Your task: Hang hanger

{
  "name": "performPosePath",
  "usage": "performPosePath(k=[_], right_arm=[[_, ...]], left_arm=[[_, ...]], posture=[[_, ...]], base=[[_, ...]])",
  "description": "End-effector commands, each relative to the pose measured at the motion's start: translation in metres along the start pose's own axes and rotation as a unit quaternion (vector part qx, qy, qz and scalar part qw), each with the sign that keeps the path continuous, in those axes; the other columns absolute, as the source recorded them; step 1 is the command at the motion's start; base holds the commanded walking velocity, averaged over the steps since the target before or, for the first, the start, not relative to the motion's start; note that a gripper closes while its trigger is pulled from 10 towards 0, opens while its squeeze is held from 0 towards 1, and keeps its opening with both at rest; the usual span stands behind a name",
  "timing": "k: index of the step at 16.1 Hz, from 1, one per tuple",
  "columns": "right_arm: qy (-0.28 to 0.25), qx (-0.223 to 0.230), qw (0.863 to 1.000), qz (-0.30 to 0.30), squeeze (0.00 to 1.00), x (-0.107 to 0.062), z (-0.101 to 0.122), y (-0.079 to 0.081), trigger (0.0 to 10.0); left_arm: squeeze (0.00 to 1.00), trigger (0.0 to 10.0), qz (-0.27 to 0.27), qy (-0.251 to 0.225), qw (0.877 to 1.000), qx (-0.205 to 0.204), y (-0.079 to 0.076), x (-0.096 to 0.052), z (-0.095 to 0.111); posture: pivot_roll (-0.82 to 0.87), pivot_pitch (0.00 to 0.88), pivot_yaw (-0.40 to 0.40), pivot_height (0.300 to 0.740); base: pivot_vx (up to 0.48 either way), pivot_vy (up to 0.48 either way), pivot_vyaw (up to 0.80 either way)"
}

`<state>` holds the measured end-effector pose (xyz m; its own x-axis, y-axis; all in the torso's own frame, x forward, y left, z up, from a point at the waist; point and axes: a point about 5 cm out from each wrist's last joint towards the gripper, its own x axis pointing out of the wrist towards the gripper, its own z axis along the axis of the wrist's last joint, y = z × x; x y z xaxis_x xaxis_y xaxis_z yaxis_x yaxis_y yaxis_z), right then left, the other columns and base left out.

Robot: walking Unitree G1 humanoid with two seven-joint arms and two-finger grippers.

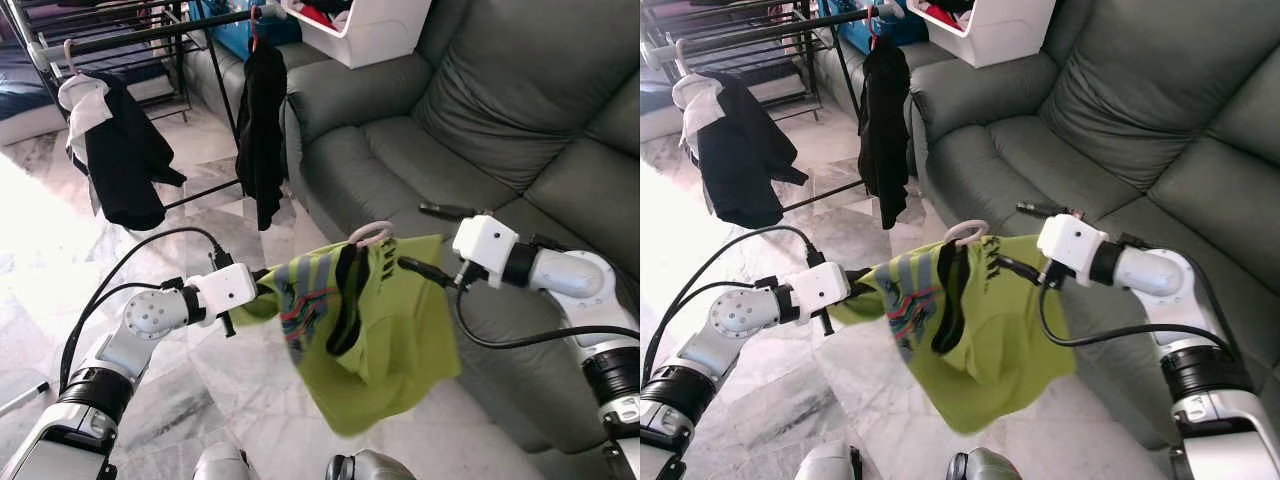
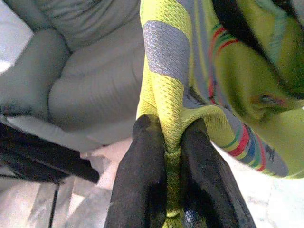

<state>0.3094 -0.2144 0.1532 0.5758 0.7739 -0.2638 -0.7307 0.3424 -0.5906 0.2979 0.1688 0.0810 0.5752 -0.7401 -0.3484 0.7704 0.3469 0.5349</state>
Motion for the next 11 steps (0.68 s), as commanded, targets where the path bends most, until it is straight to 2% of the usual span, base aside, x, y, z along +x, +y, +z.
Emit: performPosePath(k=[1, 3, 7, 8, 9, 10, 11], right_arm=[[0.009, 0.003, 1.000, 0.009, 1.00, -0.006, -0.001, -0.005, 10.0], [0.021, -0.006, 1.000, 0.002, 1.00, -0.011, -0.005, -0.011, 10.0], [0.031, 0.000, 1.000, 0.007, 1.00, -0.012, -0.009, -0.017, 10.0], [0.027, 0.002, 1.000, 0.000, 0.96, -0.011, -0.009, -0.019, 10.0], [0.032, -0.007, 0.999, 0.015, 0.84, -0.010, -0.009, -0.019, 10.0], [0.030, -0.018, 0.999, 0.023, 0.00, -0.006, -0.006, -0.021, 10.0], [0.027, -0.013, 0.999, 0.025, 0.00, -0.004, -0.006, -0.021, 10.0]], left_arm=[[0.00, 0.0, 0.004, -0.025, 0.999, 0.021, 0.005, 0.000, 0.010], [0.00, 0.0, 0.017, -0.052, 0.998, 0.028, 0.011, -0.003, 0.017], [0.00, 0.0, 0.004, -0.082, 0.995, 0.051, 0.010, -0.001, 0.028], [0.00, 0.0, 0.000, -0.088, 0.995, 0.053, 0.009, -0.001, 0.030], [0.00, 0.0, -0.006, -0.096, 0.993, 0.062, 0.007, 0.000, 0.032], [0.00, 0.0, -0.018, -0.100, 0.992, 0.070, 0.004, 0.001, 0.034], [0.00, 0.0, -0.020, -0.102, 0.992, 0.068, 0.004, 0.001, 0.034]], posture=[[-0.07, 0.026, -0.068, 0.740], [-0.07, 0.029, -0.066, 0.740], [-0.07, 0.034, -0.070, 0.740], [-0.07, 0.034, -0.070, 0.740], [-0.07, 0.034, -0.070, 0.740], [-0.07, 0.036, -0.069, 0.740], [-0.07, 0.036, -0.069, 0.740]], base=[[0.000, 0.000, 0.00], [0.000, 0.000, 0.00], [0.000, 0.000, 0.00], [0.000, 0.000, 0.00], [0.000, 0.000, 0.00], [0.000, 0.000, 0.00], [0.000, 0.000, 0.00]])
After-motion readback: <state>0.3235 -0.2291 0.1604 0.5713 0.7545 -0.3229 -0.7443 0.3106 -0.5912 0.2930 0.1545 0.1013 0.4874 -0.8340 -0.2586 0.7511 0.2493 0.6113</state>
